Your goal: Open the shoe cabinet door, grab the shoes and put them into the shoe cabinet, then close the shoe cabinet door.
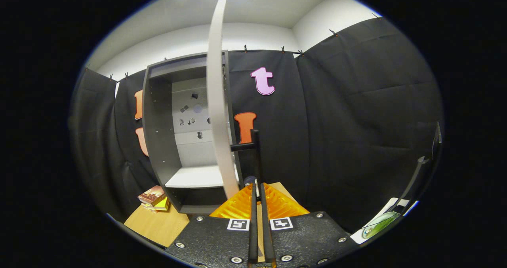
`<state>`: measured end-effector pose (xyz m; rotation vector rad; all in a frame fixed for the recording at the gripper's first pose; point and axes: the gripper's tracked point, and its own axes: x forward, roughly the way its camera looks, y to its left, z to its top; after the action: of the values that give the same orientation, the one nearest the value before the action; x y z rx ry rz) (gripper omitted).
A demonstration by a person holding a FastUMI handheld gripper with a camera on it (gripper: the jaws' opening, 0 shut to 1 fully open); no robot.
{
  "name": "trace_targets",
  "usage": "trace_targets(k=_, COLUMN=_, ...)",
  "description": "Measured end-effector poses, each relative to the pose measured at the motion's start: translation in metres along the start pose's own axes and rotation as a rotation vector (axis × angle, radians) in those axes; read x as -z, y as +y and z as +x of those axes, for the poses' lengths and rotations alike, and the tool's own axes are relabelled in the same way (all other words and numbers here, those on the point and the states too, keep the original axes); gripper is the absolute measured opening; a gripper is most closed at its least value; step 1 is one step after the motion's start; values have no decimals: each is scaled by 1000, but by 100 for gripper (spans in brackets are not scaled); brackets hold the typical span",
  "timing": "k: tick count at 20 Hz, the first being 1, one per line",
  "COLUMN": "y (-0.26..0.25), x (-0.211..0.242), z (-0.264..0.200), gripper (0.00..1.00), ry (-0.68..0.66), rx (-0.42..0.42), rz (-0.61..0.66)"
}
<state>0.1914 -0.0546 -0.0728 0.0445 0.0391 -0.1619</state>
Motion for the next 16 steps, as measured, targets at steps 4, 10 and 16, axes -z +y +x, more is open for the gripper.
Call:
trace_targets(k=4, y=0, x=-1, z=-4, gripper=5, ry=-6, rx=47, rz=-1)
trace_targets(k=10, y=10, x=6, z=-5, gripper=5, ry=13, rx=65, rz=-52)
trace_targets(k=16, y=39, x=32, z=-17, gripper=5, ry=128, rx=25, rz=-33)
